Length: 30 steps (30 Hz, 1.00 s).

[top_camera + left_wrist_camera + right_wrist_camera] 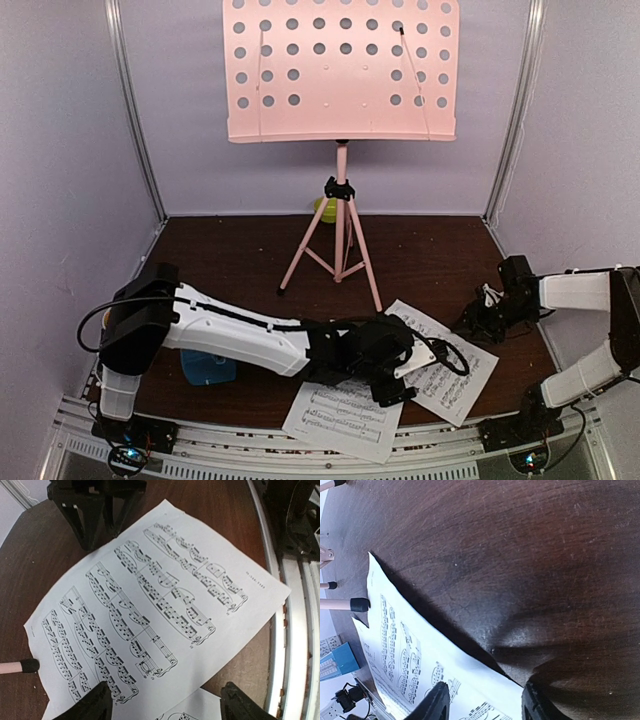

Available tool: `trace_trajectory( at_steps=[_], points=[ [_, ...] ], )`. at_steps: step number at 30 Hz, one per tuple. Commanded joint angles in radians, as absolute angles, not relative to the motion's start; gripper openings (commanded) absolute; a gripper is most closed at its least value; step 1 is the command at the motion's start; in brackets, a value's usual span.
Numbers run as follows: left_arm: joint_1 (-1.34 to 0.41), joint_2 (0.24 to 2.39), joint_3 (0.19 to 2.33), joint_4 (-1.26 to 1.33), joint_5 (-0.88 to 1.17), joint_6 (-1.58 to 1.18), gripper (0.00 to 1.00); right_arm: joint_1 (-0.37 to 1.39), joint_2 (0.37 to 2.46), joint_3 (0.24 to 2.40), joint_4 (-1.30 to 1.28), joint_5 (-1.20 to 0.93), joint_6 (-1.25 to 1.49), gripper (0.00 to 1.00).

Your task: Set up the instrument practice props

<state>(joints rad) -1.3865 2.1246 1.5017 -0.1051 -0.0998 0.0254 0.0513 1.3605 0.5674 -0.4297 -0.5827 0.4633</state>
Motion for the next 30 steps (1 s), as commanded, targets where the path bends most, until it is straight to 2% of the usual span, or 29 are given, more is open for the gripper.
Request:
trace_trajectory(
  at_steps=[1,7,11,19,21,26,30],
  points=[
    [-1.364,2.189,1.528,-0.09,-0.105,0.036,0.76,0.071,1.397,0.502,-0.514,-0.582,0.471,0.49],
    [-1.31,2.221,1.532,-0.164,-0.126,-0.027,0.73,0.095,1.412,0.497,-0.514,-0.624,0.477,0.48],
    [-1.274,2.205,1.493,-0.188,-0.138,-0.046,0.72,0.157,1.408,0.492,-0.503,-0.643,0.501,0.52],
    [-1.241,2.184,1.463,-0.183,-0.119,-0.032,0.72,0.246,1.358,0.441,-0.347,-0.76,0.62,0.69],
    [-1.24,2.184,1.467,-0.182,-0.115,-0.032,0.72,0.261,1.353,0.44,-0.32,-0.775,0.633,0.81],
    [-1.239,2.184,1.474,-0.183,-0.105,-0.041,0.72,0.319,1.348,0.464,-0.334,-0.788,0.617,0.99],
    [-1.239,2.184,1.479,-0.181,-0.105,-0.044,0.72,0.361,1.334,0.5,-0.392,-0.729,0.592,1.0]
  ],
)
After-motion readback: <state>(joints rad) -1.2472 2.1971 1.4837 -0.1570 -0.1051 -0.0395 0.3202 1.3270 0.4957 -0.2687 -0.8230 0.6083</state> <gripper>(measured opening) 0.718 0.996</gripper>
